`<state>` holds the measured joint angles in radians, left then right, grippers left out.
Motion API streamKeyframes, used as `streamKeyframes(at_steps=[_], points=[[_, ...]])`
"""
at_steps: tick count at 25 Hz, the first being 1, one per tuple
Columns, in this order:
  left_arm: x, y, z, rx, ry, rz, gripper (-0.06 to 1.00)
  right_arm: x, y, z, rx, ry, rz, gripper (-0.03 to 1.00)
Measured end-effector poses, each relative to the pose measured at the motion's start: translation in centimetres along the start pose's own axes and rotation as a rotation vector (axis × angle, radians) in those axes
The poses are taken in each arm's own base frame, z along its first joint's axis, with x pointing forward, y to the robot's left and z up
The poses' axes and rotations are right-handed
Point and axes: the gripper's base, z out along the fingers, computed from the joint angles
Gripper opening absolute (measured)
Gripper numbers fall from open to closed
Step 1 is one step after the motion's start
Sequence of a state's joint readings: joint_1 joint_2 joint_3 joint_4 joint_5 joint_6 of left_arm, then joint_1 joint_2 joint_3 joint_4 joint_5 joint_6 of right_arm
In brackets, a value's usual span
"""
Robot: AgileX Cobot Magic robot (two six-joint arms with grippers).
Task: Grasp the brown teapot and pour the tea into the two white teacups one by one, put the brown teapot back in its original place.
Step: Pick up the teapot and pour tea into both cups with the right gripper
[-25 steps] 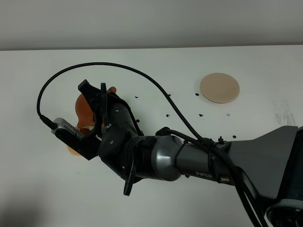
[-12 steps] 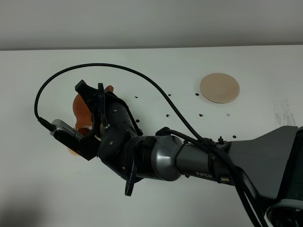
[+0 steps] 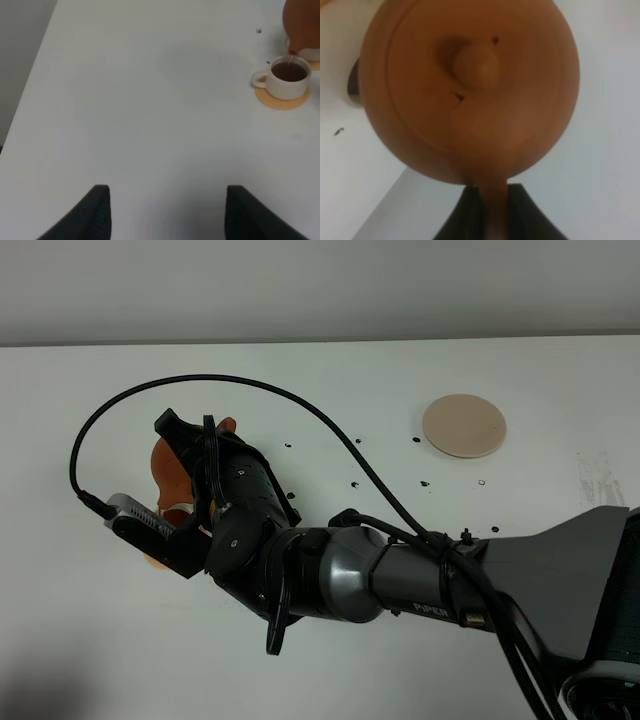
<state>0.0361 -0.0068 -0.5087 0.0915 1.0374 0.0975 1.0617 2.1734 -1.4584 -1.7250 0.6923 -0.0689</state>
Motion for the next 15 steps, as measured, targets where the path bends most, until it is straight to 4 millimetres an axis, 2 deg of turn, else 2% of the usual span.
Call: streamKeyframes(at_steps=[15], points=[[0.0,0.0,0.0,0.0,0.0,-0.001,0.5,-0.02,0.13,0.0,-0.014,-0.002,0.026,0.09]])
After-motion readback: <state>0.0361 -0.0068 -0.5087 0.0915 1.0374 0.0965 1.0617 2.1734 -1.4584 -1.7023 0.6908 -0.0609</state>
